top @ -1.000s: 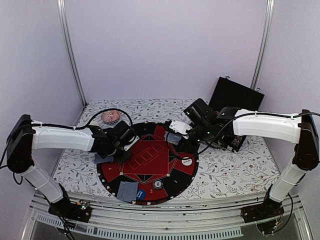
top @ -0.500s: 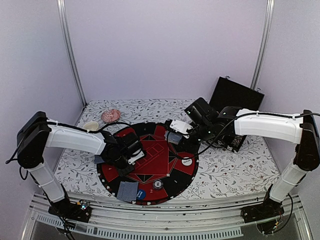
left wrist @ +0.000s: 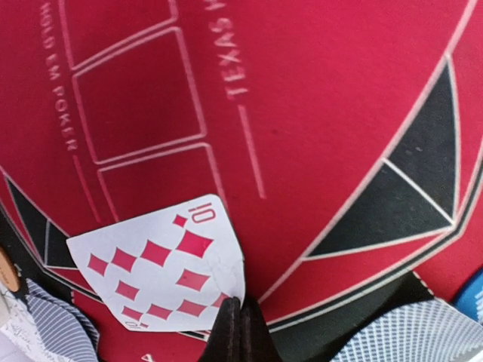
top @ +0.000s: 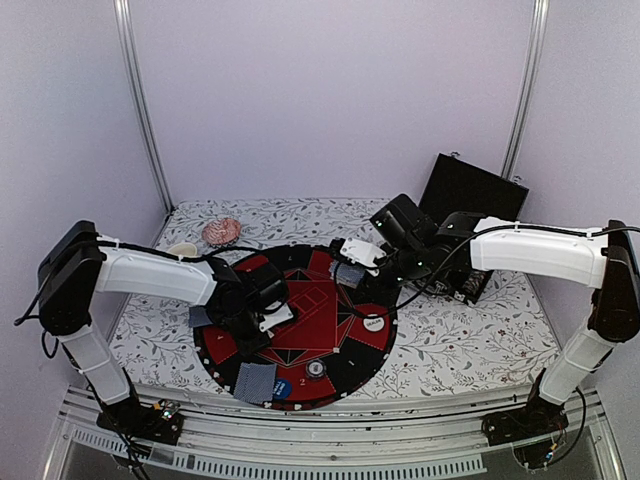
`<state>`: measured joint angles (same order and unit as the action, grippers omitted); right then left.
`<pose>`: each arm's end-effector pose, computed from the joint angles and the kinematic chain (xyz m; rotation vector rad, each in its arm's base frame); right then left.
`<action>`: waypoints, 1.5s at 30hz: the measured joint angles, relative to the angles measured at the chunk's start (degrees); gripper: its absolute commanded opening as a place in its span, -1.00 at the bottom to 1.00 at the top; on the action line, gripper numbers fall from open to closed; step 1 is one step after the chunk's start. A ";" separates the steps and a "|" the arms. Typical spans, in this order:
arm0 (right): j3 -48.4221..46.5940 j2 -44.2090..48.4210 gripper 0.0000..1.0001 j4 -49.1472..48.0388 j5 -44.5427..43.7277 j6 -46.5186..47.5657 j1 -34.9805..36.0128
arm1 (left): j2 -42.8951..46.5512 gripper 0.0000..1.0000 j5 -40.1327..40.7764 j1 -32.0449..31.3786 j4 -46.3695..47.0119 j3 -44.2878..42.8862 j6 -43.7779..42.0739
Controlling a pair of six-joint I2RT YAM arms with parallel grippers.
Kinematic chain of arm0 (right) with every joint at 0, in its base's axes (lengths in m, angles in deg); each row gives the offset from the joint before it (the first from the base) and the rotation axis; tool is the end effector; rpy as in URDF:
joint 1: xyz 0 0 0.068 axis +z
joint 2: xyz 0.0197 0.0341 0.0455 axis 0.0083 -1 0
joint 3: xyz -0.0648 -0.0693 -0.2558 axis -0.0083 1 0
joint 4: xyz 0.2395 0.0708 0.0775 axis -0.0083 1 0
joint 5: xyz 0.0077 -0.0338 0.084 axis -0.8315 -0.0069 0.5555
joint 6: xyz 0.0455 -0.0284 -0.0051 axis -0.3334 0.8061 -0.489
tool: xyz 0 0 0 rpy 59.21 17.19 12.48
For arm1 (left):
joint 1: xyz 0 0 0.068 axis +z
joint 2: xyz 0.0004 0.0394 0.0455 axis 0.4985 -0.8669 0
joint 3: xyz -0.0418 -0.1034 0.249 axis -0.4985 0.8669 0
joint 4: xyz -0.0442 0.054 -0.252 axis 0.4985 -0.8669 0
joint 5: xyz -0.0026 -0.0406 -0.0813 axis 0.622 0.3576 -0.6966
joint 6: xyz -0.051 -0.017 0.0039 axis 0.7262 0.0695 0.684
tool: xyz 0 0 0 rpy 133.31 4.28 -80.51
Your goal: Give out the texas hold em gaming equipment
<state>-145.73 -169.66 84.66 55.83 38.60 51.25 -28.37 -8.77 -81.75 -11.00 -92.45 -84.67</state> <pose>0.2197 0.2804 0.2637 -1.4587 2.0372 0.2807 0.1894 -0.2322 0.1461 1.4062 2.5779 0.1188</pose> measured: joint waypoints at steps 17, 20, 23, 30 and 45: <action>0.00 0.00 -0.19 0.00 0.24 0.00 0.00 | -0.22 -0.87 -2.34 -0.17 -2.01 -0.59 -2.93; 0.00 0.02 -0.19 0.00 0.26 0.00 0.00 | -0.22 -0.72 -2.05 -0.26 -2.08 -0.59 -3.19; 0.00 0.09 -0.19 0.00 0.26 0.00 0.00 | -0.22 -0.61 -1.86 -0.28 -2.47 -0.59 -3.50; 0.00 0.20 -0.19 0.02 0.31 0.00 0.00 | -0.22 -0.49 -0.57 -0.63 -2.62 -0.59 -3.63; -0.22 0.20 -0.16 0.07 0.33 0.00 0.00 | 10.75 0.14 2.23 -2.82 -4.61 -2.21 -0.24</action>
<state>-145.94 -169.46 84.73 56.16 38.60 51.25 -17.62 -6.54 -84.57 -15.62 -94.66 -84.91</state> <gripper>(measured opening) 0.425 0.552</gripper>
